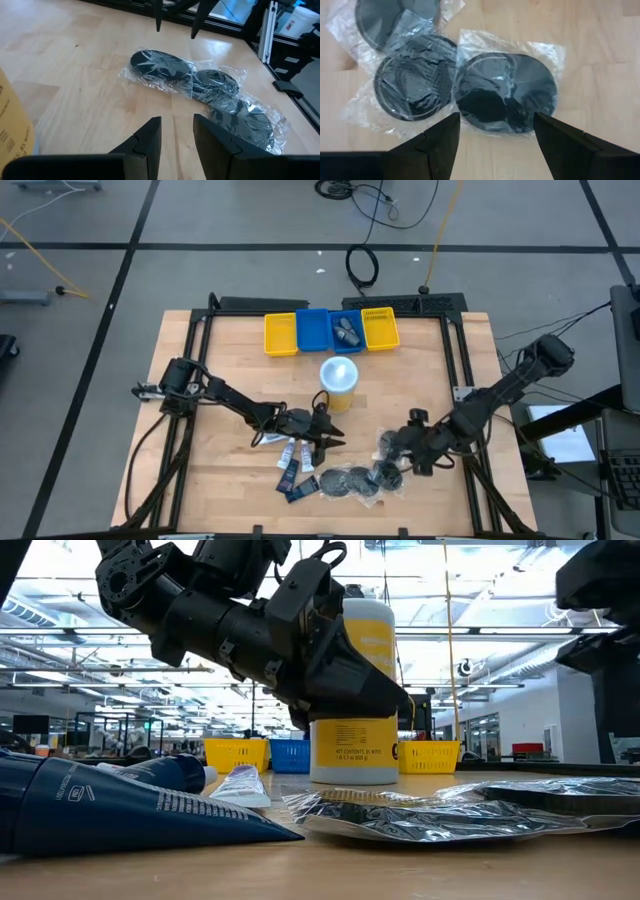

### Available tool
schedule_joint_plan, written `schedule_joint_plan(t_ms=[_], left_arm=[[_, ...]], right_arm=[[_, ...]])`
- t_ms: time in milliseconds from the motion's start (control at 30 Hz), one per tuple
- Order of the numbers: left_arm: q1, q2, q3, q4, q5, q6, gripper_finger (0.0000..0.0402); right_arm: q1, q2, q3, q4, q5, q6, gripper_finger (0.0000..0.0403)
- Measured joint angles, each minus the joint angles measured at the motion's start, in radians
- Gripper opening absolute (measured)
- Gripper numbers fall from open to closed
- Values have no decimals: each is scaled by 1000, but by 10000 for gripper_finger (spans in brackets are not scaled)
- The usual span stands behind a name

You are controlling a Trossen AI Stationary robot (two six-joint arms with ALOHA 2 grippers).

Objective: Pick & Place Travel size toiletries
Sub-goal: Put the hairbrush into the left yellow basket

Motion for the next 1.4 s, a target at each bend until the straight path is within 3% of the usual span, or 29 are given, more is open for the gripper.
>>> schedule_joint_plan(t_ms=[367,567,1000,1400], left_arm=[[0,0,0,-2,0,0,113],[0,0,0,-4,0,0,113],[1,0,0,-3,-8,-1,113],[0,0,0,5,-43,0,113]], right_arm=[[101,0,-38,-24,0,184,220],[113,0,-142,83,3,249,217],[104,-2,-232,194,38,245,217],[1,122,-236,405,92,32,217]])
